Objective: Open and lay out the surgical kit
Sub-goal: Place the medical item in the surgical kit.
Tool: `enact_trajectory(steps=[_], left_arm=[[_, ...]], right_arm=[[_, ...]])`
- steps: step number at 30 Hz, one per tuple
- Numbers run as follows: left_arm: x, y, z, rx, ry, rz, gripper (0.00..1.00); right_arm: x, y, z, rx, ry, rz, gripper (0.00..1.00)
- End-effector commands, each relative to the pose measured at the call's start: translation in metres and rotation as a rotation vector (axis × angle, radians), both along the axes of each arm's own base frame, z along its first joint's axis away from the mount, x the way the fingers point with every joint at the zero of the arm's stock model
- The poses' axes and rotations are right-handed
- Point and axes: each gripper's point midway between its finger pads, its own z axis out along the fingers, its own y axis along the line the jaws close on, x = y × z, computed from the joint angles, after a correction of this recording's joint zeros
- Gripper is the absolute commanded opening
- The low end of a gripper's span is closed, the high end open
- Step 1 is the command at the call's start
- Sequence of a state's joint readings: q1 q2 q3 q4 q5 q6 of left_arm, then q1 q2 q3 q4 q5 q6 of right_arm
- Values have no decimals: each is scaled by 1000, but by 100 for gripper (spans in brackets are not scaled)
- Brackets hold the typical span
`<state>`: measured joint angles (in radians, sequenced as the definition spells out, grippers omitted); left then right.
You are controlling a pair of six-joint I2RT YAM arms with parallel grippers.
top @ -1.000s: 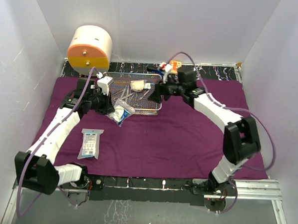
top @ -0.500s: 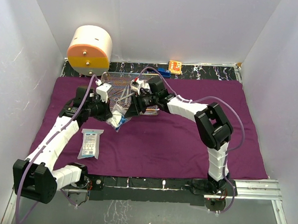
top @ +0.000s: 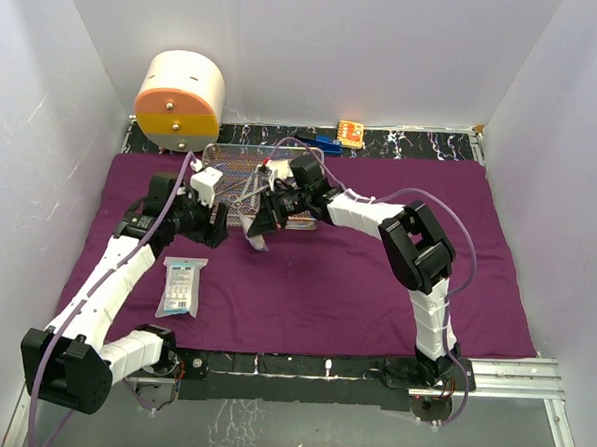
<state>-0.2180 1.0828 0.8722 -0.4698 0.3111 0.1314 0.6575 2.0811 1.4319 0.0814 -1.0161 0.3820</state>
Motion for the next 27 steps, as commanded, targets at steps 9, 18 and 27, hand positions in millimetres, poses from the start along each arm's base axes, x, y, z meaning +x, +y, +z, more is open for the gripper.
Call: enact_trajectory(steps=[9, 18, 27], left_arm=[[52, 67, 109, 149, -292, 305, 78], [85, 127, 153, 132, -362, 592, 89], [90, 124, 156, 85, -370, 576, 90]], right_arm=[[-79, 28, -12, -66, -157, 294, 0], [-162, 59, 15, -12, -184, 470, 0], [-147, 72, -7, -96, -227, 427, 0]])
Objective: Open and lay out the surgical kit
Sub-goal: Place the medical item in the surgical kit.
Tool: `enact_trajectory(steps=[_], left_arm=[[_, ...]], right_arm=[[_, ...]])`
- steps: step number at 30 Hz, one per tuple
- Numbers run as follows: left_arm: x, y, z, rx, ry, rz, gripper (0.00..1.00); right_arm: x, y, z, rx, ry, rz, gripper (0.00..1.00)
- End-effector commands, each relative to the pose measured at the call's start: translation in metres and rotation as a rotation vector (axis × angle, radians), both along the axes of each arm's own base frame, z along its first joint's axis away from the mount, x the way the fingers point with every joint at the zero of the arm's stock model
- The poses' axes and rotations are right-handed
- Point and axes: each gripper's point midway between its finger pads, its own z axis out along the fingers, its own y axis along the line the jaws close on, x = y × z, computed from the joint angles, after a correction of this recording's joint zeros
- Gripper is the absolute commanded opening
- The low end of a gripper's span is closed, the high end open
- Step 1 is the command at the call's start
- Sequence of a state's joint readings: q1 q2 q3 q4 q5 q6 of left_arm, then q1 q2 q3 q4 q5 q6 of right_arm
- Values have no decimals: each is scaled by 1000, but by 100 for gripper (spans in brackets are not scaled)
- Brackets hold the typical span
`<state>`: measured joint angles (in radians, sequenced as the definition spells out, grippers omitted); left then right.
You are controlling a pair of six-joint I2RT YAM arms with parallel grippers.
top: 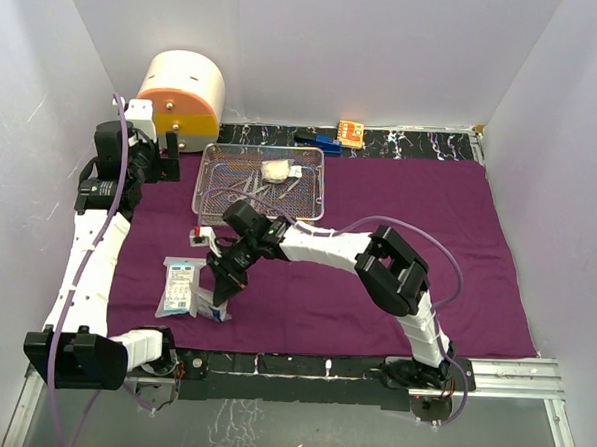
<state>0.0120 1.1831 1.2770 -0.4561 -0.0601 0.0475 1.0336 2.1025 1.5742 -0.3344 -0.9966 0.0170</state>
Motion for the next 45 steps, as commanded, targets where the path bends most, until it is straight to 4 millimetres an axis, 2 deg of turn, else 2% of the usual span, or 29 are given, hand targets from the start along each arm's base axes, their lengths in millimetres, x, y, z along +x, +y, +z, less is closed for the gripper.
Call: enact_trajectory(steps=[1, 8, 14, 15, 20, 28, 35, 38, 41, 45], left_arm=[[0, -3, 20, -25, -61, -14, 90], [-3, -9, 21, -28, -67, -52, 90], [-1, -12, 16, -35, -58, -68, 90], [-2, -13, 15, -37, -56, -72, 90], [-1, -13, 11, -29, -56, -79, 90], [5, -12, 1, -23, -33, -79, 91], [13, -9, -4, -12, -20, -67, 91], [17, -10, -9, -16, -8, -75, 91], [22, -12, -11, -19, -8, -90, 91], [26, -13, -15, -21, -7, -93, 91]], right_arm=[[35, 9, 0, 7, -90, -58, 0], [87, 6, -40, -83, -128, -125, 0], [108, 5, -63, -126, -176, -149, 0], [110, 5, -64, -126, -194, -150, 3], [111, 6, -67, -115, -211, -124, 12], [84, 10, -65, -88, -230, 8, 10], [66, 9, -66, -88, -232, 45, 12], [73, 12, -66, -98, -259, 17, 17], [87, 15, -62, -103, -284, -21, 30], [107, 18, -46, -82, -317, -67, 39]])
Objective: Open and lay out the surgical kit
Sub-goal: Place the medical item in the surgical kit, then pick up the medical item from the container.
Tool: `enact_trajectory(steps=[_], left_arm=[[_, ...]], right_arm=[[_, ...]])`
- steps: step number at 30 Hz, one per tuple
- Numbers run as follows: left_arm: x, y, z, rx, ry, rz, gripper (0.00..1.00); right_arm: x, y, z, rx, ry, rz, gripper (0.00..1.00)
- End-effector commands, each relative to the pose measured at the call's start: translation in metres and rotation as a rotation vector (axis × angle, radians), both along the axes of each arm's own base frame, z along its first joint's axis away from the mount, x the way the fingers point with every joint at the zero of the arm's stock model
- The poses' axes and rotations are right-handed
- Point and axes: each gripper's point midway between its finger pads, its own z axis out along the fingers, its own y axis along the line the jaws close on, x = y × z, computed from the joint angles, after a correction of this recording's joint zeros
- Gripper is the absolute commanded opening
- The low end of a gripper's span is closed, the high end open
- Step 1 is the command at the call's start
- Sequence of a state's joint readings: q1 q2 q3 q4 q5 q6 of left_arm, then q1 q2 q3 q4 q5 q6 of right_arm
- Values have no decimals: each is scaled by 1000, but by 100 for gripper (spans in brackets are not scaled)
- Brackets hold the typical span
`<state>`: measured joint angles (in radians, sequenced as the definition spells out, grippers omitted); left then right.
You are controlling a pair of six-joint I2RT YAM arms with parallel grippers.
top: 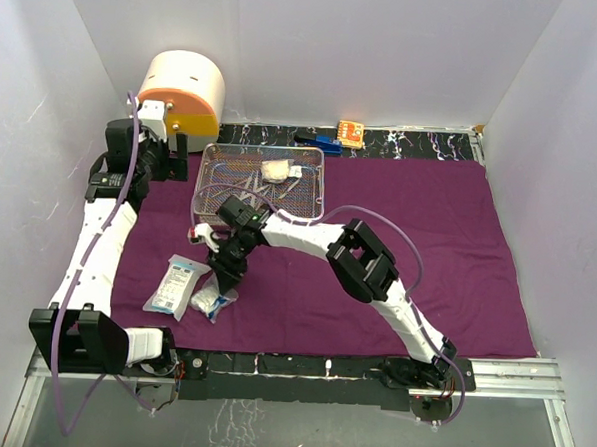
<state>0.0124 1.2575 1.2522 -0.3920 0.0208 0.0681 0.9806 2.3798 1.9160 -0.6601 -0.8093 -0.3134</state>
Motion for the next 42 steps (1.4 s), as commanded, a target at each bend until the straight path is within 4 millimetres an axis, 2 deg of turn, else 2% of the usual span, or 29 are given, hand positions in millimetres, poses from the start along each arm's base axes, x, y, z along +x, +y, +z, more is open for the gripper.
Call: enact_trajectory(steps=[1, 7, 12, 19, 20, 23, 27, 31, 34, 38, 42], left_arm=[[7, 0, 9, -4, -40, -9, 91], [20, -6, -1, -37, -17, -24, 91], [43, -22, -22, -101, 36, -84, 89], [83, -83, -52, -174, 102, -284, 83], [90, -92, -56, -183, 108, -310, 82], [111, -122, -69, -196, 122, -388, 76], [135, -159, -95, -210, 173, -456, 65], [157, -181, -125, -230, 220, -465, 59], [168, -193, -144, -254, 249, -475, 57], [179, -204, -164, -257, 282, -490, 58], [181, -208, -183, -262, 316, -488, 54]], right_arm=[[41, 10, 35, 78, -104, -66, 40], [70, 0, 67, 118, -134, -124, 51], [92, -34, 92, 129, -161, -173, 61], [113, -112, 118, 107, -212, -283, 61], [115, -124, 129, 115, -230, -304, 60], [123, -163, 137, 102, -252, -378, 60], [131, -215, 149, 97, -293, -483, 60], [134, -260, 147, 81, -310, -581, 59], [130, -281, 147, 86, -322, -637, 59], [123, -300, 138, 97, -330, -697, 59], [117, -306, 130, 105, -298, -717, 59]])
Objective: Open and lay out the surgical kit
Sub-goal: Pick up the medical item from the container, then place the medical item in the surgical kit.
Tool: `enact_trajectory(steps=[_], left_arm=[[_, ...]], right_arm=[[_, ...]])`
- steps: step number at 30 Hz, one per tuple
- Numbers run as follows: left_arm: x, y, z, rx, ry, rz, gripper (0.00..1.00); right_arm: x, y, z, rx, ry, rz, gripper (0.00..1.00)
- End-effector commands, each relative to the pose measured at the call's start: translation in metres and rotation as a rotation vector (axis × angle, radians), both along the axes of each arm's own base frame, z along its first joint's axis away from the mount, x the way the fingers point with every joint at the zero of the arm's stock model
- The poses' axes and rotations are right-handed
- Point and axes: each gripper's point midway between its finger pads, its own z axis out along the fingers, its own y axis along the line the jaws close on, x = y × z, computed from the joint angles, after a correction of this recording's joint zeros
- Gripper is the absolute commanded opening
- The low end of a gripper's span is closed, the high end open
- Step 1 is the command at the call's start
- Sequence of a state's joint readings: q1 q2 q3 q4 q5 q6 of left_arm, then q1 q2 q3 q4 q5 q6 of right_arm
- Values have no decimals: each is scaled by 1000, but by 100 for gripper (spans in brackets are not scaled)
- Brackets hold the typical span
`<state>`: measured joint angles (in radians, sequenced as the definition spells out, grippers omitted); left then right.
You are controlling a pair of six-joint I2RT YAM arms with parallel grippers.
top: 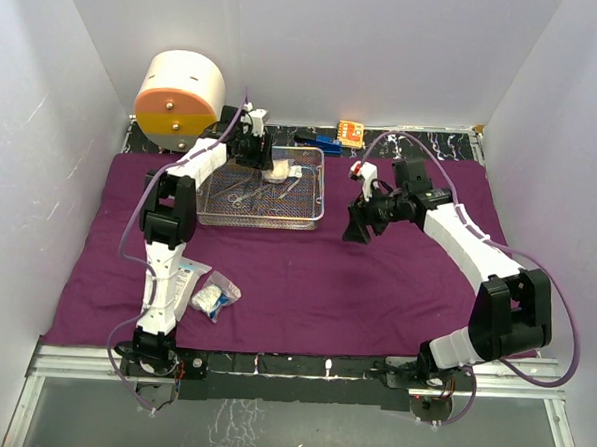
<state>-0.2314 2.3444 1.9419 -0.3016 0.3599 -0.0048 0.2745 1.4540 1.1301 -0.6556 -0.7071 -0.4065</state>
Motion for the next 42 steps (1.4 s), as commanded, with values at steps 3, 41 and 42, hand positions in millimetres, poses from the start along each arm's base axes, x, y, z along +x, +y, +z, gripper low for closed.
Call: enact_trajectory(steps=[3, 41, 42], left_arm=[[6, -14, 16, -55, -4, -22, 46], [-100, -6, 165, -150, -250, -185, 0], [-108, -4, 167, -148, -255, -189, 0]], right_arm=[[9, -2, 12, 67, -66, -17, 58], [97, 67, 122, 387, -176, -80, 69], [98, 77, 122, 392, -166, -71, 71]])
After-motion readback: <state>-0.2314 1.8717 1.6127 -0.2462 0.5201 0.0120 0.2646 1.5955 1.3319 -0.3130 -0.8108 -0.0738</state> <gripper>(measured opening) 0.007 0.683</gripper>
